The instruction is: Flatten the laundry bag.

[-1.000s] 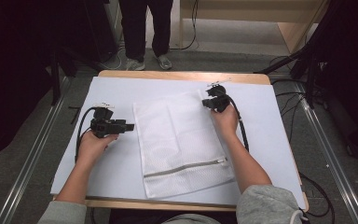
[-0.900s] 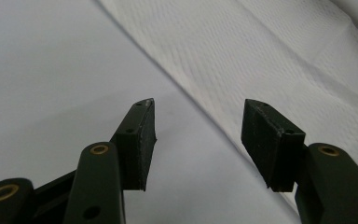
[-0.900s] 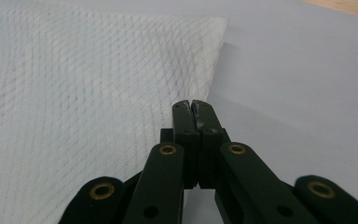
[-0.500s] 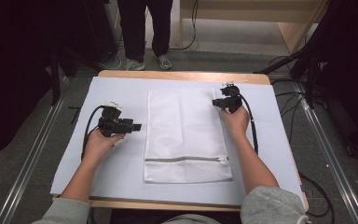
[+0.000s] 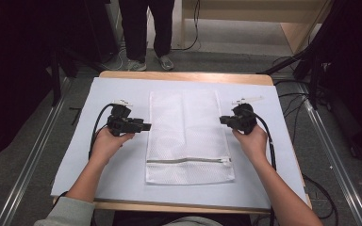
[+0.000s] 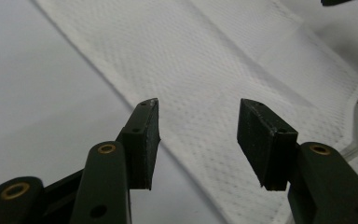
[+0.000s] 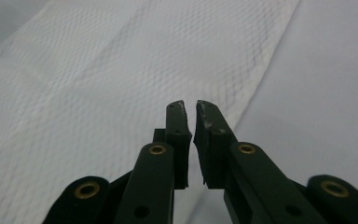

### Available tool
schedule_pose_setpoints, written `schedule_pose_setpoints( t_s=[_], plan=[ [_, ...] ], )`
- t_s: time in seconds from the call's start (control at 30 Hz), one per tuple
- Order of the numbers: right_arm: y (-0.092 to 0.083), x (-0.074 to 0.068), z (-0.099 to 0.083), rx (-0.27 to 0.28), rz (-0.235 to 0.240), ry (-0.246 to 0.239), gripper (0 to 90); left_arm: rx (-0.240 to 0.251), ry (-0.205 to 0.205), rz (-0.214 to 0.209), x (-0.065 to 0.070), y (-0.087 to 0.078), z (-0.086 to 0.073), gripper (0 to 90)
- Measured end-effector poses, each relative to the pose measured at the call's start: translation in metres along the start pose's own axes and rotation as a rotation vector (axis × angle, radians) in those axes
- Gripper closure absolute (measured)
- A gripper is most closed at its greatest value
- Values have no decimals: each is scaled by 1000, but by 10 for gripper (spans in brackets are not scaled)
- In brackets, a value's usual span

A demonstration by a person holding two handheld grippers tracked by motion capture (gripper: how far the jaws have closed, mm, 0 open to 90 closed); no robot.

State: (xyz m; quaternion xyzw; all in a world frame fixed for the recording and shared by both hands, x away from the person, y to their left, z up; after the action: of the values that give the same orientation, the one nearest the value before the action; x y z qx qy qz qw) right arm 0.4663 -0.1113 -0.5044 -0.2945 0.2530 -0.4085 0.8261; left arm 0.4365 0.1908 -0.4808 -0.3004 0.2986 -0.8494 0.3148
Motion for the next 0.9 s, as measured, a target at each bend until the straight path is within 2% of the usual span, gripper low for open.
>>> schedule_pose_setpoints(
  t_s=[0.03,0.07,0.1,0.13,0.27,0.43,0.5,0.53,0.6,0.63,0.7,0.87,0.9],
  plan=[
    [0,0,0,0,0,0,868,1,7,-7,4,2,1,503],
    [-12,-7,-16,-23,13,-1,877,-10,16,-22,13,5,2,524],
    [-15,-9,-20,-25,19,2,881,-10,16,-22,13,5,2,530],
    [-20,-11,-26,-24,29,-1,881,-23,28,-41,23,9,3,539],
    [-32,-14,-50,-58,24,-2,900,-38,54,-71,43,17,5,580],
    [-47,-20,-74,-94,42,16,900,-54,101,-117,70,29,8,649],
    [-49,-24,-83,-109,41,20,900,-58,108,-147,80,35,10,654],
    [-49,-24,-83,-109,41,20,900,-58,108,-147,80,35,10,655],
    [-50,-29,-94,-132,48,22,900,-74,129,-169,93,44,10,670],
    [-50,-29,-95,-135,49,25,900,-74,129,-169,93,44,10,685],
    [-48,-32,-97,-141,62,39,900,-79,148,-191,105,51,11,742],
    [-44,-38,-103,-159,60,29,900,-85,173,-217,121,62,13,846],
    [-44,-39,-103,-157,62,31,900,-85,164,-232,124,64,12,870]
  ],
)
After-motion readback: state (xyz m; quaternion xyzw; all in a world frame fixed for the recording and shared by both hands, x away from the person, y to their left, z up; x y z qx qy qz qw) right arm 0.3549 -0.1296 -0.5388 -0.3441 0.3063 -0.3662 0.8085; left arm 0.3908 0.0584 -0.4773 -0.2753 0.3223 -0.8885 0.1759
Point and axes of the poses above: each handheld gripper's, and its own axes: y roughly forward along the jaws, z roughly out of its top, x roughly to its right, the point moved 10 cm from there along y, roughly forward along the jaws, and after that the axes turned 3 degrees about -z, right-handed, at the moved point
